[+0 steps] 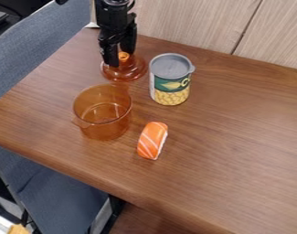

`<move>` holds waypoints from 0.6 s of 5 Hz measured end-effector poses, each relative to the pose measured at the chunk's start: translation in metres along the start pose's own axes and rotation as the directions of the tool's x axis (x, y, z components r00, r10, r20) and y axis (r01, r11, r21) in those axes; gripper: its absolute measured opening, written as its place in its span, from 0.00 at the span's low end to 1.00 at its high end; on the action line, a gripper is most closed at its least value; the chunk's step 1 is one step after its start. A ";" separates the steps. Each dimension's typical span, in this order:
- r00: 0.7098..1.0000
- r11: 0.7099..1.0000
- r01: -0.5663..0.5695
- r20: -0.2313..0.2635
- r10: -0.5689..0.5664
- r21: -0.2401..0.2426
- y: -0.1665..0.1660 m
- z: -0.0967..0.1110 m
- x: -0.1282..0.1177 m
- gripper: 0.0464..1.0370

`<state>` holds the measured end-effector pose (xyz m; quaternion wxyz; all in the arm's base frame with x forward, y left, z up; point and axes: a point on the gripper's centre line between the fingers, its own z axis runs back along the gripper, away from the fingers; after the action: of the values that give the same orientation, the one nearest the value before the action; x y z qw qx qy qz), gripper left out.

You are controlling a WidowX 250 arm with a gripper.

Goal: Open the bottle top

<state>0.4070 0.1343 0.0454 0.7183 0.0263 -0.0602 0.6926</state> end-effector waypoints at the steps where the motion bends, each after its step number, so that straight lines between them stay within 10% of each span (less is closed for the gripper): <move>1: 1.000 1.000 -0.005 -0.004 0.005 -0.001 0.000 0.001 0.000 0.97; 3: 1.000 0.997 0.000 -0.025 -0.002 -0.083 -0.002 0.033 0.000 0.96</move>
<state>0.4073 0.1307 0.0780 0.7199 -0.0121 -0.0801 0.6893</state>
